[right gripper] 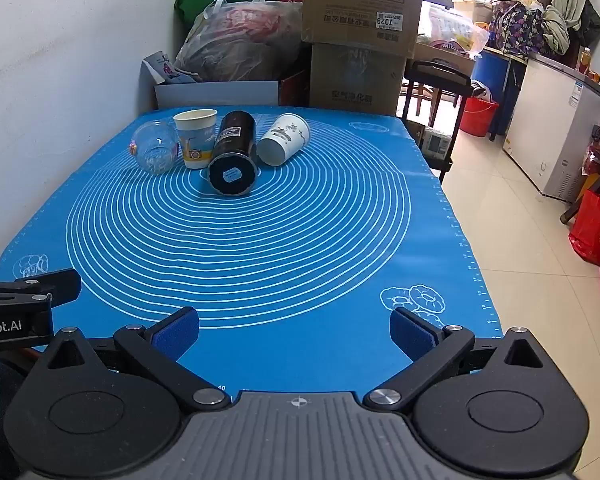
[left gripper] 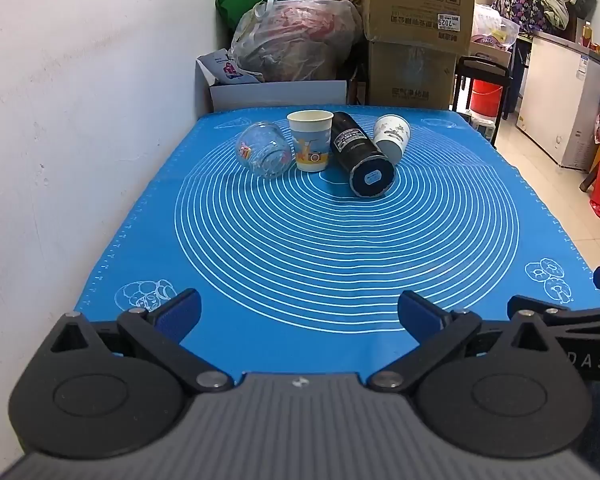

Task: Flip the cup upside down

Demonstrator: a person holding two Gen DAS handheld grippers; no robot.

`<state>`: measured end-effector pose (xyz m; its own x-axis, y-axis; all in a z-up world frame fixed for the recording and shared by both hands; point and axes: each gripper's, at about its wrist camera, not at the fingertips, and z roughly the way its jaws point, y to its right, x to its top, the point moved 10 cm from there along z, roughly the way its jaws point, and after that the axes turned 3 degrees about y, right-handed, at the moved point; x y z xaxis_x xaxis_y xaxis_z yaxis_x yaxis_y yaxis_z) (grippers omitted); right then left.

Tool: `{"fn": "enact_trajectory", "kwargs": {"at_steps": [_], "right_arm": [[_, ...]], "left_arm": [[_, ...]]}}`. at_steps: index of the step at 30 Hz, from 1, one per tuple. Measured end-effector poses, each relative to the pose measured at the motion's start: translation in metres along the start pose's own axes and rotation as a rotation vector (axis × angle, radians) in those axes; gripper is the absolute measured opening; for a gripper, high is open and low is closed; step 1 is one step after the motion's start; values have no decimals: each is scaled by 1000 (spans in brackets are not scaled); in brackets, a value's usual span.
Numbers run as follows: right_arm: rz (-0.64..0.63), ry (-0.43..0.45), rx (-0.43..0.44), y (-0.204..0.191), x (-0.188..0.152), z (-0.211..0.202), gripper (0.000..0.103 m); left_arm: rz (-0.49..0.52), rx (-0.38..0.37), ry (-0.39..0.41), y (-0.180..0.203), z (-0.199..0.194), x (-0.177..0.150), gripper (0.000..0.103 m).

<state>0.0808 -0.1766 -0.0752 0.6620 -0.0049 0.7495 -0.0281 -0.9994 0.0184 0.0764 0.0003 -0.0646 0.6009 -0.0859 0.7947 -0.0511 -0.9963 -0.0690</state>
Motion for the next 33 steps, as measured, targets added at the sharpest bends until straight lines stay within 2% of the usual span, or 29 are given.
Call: {"fn": "enact_trajectory", "kwargs": {"at_steps": [33], "right_arm": [[-2,5,-3,2,-1,-1,103]], "left_arm": [[8,-3,4,3,-1,1,103]]}}
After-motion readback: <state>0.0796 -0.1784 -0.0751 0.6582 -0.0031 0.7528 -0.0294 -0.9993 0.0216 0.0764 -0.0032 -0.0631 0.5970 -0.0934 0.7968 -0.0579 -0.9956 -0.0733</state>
